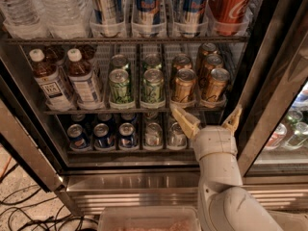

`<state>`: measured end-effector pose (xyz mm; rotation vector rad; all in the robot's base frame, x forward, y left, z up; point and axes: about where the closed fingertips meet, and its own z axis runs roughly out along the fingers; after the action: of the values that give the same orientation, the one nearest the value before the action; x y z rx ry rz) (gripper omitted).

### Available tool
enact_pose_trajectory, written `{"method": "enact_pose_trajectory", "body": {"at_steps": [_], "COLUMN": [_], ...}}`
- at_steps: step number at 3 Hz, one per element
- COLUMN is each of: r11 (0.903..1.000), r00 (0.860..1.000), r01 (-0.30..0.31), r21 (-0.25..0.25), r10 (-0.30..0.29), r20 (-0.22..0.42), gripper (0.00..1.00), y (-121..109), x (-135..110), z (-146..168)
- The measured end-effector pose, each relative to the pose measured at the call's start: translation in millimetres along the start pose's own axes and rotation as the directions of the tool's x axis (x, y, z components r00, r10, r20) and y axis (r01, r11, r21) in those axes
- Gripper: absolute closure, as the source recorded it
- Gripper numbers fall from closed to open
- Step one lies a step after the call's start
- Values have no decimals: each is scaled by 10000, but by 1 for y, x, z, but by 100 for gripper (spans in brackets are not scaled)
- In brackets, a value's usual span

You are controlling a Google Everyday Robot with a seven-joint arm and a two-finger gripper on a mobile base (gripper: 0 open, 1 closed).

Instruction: Pick orange can from middle shelf of fridge

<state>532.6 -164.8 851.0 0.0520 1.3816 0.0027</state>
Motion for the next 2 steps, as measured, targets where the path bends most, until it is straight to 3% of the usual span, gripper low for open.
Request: {"method": "enact_pose_trajectory", "body": {"at_steps": [1, 2], "r11": [10000, 10000], "r00": [10000, 10000], "r01": [13, 13], "r21": [11, 11], "r10": [-13, -13], "r20": [16, 17], "gripper": [0, 19], "y": [0, 0], "x": [0, 0], "z": [0, 0]}}
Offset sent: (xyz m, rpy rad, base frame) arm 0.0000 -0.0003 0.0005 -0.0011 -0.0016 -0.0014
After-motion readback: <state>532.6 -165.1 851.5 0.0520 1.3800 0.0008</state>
